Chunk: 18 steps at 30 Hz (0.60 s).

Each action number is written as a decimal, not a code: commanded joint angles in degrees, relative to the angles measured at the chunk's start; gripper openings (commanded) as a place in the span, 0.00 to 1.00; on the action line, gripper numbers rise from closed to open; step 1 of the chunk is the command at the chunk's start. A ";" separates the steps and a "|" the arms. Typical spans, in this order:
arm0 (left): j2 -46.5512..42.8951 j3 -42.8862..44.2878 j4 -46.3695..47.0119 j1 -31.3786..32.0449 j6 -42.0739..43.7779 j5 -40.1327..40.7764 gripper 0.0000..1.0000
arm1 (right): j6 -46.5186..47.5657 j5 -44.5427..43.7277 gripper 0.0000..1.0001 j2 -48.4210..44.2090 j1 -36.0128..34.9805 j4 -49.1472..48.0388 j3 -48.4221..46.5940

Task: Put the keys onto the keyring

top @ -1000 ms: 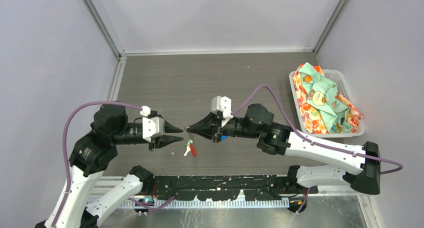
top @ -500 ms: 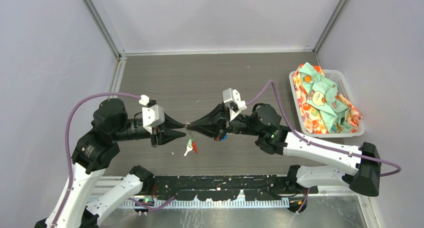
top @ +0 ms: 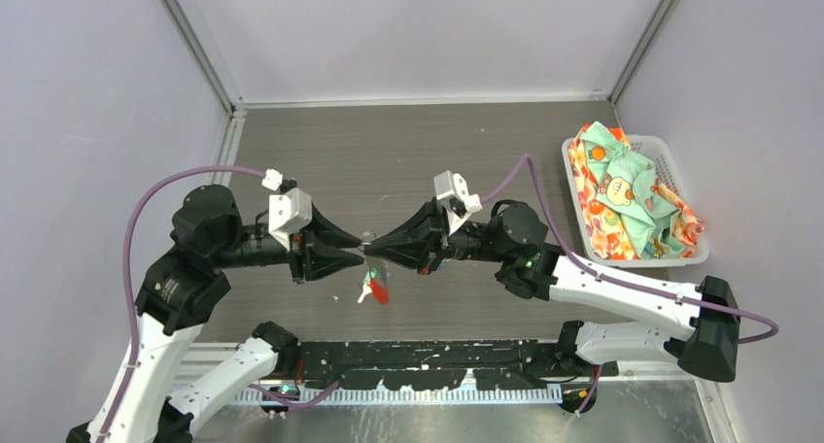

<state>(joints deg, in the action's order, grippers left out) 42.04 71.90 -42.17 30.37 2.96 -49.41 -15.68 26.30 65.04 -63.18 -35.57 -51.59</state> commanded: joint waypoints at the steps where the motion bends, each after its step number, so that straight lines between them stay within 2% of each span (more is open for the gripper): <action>1: -0.16 3.05 1.87 0.13 -1.01 -6.00 0.32 | -0.75 0.72 0.01 -0.27 0.48 -3.89 -0.13; 8: -0.20 2.15 1.31 0.13 0.72 -5.77 0.31 | -1.38 1.86 0.01 0.39 0.46 -4.42 -0.57; 14: 0.49 1.91 1.49 0.13 1.30 -2.69 0.22 | -1.86 2.49 0.01 0.56 0.46 -4.43 -0.70; 18: 0.64 1.05 1.54 0.12 2.12 -0.47 0.07 | -2.30 2.92 0.01 0.90 0.44 -4.92 -0.78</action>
<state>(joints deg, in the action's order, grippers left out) 42.17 73.17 -42.02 30.37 3.97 -52.21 -16.97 28.51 65.65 -62.85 -35.99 -51.48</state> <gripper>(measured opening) 0.133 0.026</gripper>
